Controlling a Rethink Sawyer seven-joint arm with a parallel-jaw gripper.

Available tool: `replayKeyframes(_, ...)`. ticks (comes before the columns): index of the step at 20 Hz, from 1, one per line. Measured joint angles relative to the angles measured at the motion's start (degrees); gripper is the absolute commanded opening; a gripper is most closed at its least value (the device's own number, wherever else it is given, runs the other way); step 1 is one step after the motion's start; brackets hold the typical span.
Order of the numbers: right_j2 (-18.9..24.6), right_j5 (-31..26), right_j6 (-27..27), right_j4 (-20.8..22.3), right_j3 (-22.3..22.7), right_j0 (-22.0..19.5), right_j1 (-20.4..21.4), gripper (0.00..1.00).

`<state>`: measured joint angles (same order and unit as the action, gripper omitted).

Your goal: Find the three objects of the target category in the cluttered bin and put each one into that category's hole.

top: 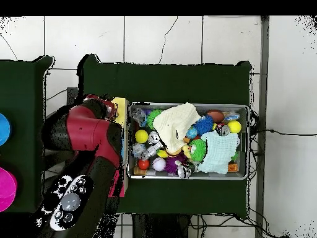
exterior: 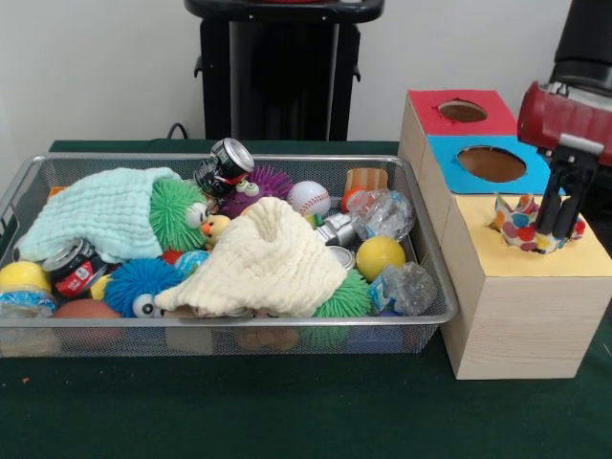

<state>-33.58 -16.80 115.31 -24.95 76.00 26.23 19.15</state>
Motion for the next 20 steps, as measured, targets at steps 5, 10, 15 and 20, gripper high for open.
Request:
replayKeyframes(5, 1.9, 1.4, 0.0, -0.2, 0.0, -0.6, -1.7, 0.00)
replayKeyframes(10, 2.2, 1.3, 0.0, -1.2, -0.1, -0.4, -3.0, 0.00)
replayKeyframes(15, 2.2, -1.7, 0.0, -2.8, -0.1, -0.4, -2.7, 0.00)
replayKeyframes(20, 2.2, -6.8, 0.0, -3.6, 0.1, -0.1, -1.8, 0.00)
